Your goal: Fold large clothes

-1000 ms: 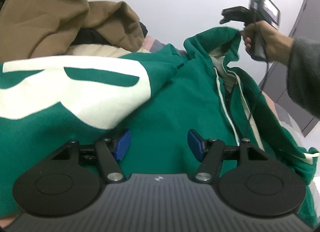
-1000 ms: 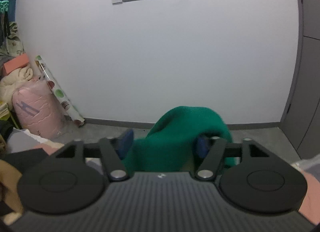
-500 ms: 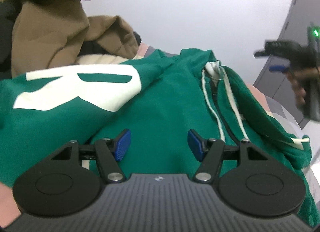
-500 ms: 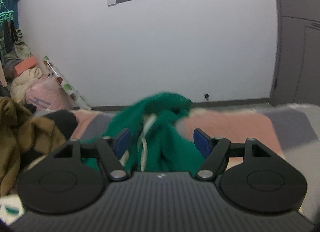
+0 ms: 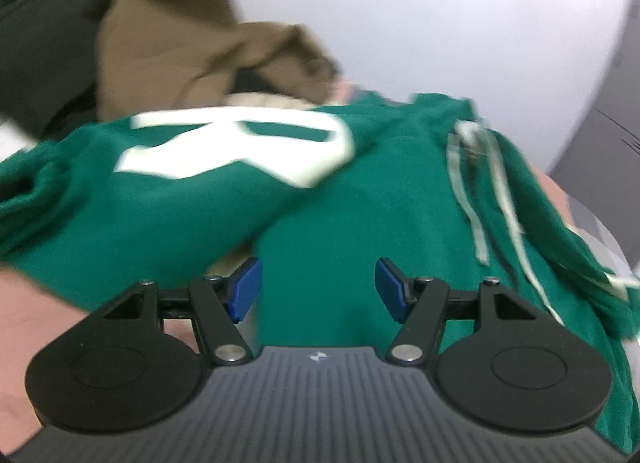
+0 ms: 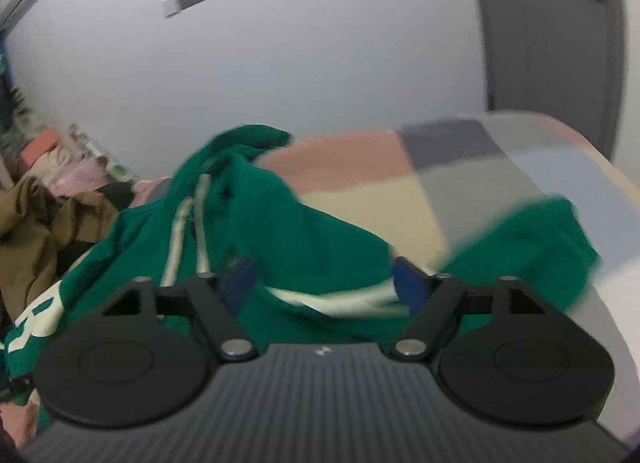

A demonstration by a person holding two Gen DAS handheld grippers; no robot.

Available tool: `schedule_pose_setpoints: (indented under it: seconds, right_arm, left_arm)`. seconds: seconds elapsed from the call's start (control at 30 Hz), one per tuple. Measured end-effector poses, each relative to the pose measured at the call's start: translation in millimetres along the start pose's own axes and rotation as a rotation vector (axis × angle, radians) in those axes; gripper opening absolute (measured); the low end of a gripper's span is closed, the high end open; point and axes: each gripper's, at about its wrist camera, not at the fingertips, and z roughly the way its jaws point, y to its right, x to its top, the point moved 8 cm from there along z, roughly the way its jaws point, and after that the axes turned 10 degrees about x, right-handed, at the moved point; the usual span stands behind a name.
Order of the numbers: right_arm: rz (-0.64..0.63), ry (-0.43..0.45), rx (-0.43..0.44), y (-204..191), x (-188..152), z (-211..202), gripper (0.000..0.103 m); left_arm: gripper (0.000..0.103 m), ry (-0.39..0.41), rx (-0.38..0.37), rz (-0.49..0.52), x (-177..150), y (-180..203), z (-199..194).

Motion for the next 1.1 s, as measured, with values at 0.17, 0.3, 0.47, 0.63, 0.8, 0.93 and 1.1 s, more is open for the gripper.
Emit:
schedule_pose_setpoints:
  seconds: [0.17, 0.3, 0.47, 0.63, 0.8, 0.93, 1.1]
  right_arm:
    - [0.168, 0.004, -0.038, 68.9, -23.9, -9.5, 0.083]
    - [0.266, -0.002, -0.085, 117.0, -43.8, 2.2, 0.083]
    - [0.41, -0.038, -0.096, 166.8, -69.7, 33.9, 0.084]
    - [0.434, 0.081, -0.023, 184.9, -54.5, 57.0, 0.085]
    - [0.444, 0.169, -0.048, 209.5, -24.7, 75.3, 0.019]
    - [0.348, 0.236, -0.091, 219.6, 21.5, 70.6, 0.008]
    - [0.255, 0.39, -0.179, 251.3, 87.7, 35.1, 0.007]
  left_arm:
    - [0.068, -0.022, 0.117, -0.124, 6.5, -45.0, 8.8]
    - [0.068, -0.065, 0.108, -0.284, 8.3, -76.9, 19.4]
    - [0.068, -0.083, 0.063, -0.498, 7.4, -100.1, 16.8]
    - [0.068, -0.095, 0.033, -0.667, 0.6, -117.7, 19.0]
    - [0.068, -0.085, 0.057, -0.699, 5.8, -122.4, 32.5]
    - [0.068, -0.086, 0.095, -0.674, 16.9, -123.4, 45.4]
    - [0.068, -0.041, 0.144, -0.59, 38.2, -119.8, 52.2]
